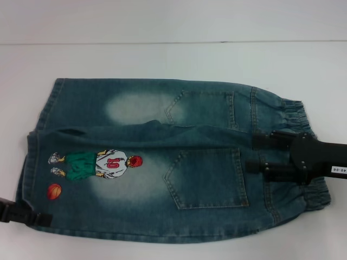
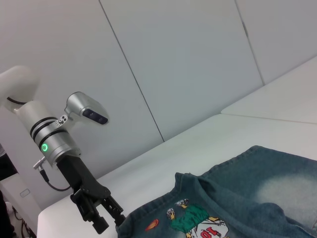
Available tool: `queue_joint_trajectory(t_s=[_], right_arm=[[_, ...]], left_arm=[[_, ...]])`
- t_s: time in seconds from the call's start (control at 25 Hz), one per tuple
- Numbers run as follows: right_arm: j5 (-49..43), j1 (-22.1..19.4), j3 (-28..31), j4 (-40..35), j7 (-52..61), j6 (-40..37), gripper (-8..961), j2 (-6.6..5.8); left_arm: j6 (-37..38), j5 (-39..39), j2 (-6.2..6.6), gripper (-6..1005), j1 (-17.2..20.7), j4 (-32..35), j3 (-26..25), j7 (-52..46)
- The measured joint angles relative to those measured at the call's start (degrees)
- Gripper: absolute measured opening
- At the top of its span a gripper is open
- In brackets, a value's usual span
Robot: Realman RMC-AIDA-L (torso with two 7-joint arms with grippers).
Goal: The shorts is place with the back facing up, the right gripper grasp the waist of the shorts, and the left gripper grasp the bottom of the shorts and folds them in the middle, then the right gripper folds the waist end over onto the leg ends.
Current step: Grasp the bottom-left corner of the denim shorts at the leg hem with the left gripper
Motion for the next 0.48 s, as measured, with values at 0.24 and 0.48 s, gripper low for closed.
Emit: queue_joint_trajectory(t_s=[0.24, 0.48], right_arm=[[0.0, -0.1, 0.0, 0.0, 0.0, -0.5, 854, 0.0], [0.0, -0.2, 0.2, 0.0, 0.0, -1.0, 853, 0.0]], left_arm=[[-0.9, -0.1, 0.22, 932, 0.0, 0.3, -0.1, 0.0], [-1.4, 0.2, 0.49, 932, 0.1, 0.3, 0.0, 0.0]])
